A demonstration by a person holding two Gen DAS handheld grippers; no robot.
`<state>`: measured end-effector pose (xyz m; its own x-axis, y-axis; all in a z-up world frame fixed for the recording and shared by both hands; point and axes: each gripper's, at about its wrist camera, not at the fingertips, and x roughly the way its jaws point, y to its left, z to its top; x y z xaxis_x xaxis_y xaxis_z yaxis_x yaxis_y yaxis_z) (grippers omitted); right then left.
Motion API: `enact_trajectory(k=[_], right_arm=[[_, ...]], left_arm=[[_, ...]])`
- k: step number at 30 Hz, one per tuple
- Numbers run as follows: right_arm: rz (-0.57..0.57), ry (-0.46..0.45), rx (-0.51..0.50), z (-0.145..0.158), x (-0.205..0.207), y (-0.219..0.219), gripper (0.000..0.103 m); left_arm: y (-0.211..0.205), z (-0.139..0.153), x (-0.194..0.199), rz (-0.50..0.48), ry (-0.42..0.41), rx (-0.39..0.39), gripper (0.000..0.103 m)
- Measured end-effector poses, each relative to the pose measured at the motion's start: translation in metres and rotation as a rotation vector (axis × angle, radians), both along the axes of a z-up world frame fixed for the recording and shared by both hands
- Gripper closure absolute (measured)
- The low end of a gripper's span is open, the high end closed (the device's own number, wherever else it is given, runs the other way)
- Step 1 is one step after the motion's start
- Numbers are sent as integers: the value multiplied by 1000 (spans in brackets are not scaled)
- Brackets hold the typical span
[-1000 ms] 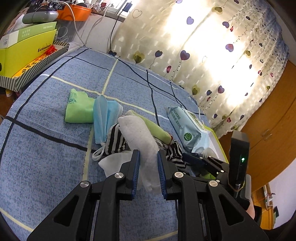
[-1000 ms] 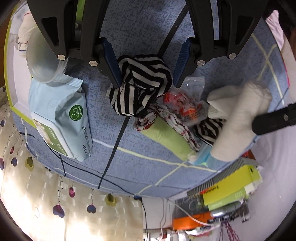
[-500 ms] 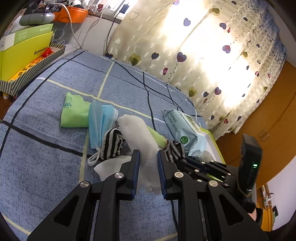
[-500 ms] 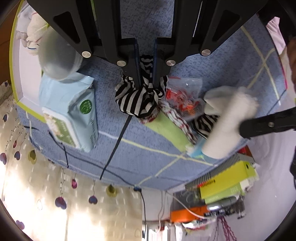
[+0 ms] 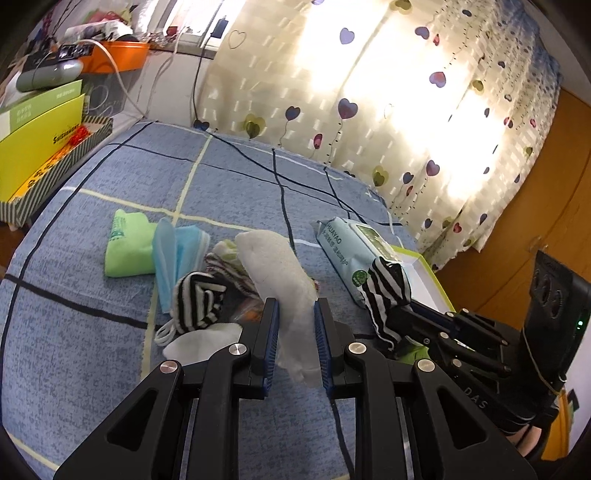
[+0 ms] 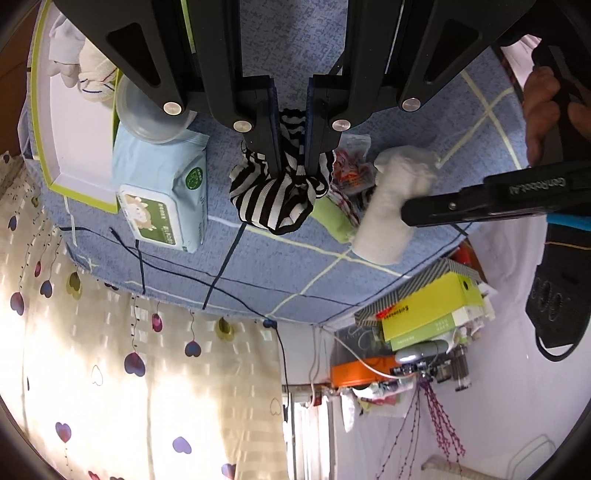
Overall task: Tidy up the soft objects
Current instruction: 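Carry the striped sock and the white cloth over the box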
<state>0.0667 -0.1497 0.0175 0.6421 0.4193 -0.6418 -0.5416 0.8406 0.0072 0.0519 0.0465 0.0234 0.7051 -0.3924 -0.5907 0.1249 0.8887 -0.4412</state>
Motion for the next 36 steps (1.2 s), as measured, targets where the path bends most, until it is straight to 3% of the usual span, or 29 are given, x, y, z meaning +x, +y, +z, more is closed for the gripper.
enact_trajectory(k=[19,36], right_arm=[[-49,-55,102,18,-4,-58,92],[-164,-83,139,21,-4,-110,92]], left_arm=[[-56,19,21,-74,-18,82,83],[-103,32,32,-165,-52,126,83]])
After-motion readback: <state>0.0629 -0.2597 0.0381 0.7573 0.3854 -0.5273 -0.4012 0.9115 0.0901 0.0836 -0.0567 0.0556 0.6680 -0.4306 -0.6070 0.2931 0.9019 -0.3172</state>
